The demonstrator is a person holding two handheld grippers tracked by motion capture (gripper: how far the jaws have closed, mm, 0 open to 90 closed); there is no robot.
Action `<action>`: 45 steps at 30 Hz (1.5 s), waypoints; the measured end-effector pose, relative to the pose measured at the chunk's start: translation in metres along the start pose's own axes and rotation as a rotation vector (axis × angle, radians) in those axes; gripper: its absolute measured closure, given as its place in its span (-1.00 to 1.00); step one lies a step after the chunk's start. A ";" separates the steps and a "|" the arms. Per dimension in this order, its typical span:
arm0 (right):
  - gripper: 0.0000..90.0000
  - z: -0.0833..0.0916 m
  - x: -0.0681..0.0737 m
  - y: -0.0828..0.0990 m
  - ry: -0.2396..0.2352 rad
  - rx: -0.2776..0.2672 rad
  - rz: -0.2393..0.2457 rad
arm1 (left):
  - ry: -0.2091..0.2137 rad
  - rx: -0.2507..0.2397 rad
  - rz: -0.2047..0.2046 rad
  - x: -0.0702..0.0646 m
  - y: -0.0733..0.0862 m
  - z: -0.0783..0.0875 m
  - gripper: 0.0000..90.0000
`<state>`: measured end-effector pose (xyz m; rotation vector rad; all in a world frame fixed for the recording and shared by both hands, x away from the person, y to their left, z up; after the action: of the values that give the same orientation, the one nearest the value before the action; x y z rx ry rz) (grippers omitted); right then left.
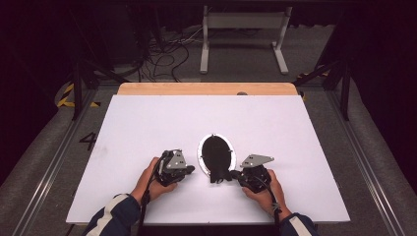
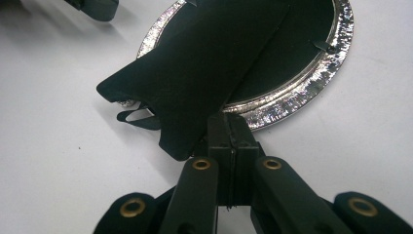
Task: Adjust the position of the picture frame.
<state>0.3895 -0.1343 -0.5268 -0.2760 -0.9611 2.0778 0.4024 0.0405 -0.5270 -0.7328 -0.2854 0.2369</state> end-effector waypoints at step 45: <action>0.81 0.016 0.027 -0.002 -0.051 0.000 0.105 | -0.084 -0.136 0.039 -0.004 0.030 0.070 0.74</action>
<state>0.3653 -0.1218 -0.5114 -0.2805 -0.9963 2.1896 0.3721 0.1046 -0.4987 -0.8649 -0.3696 0.2879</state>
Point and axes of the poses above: each handheld gripper's, and its own axes: z roughly backward along the jaws, y roughly out of its underside, x roughly to its left, the point moved 10 cm from there along -z, roughly forward along the jaws, and after that the axes turned 7 degrees about -z, right-handed, at the moved point
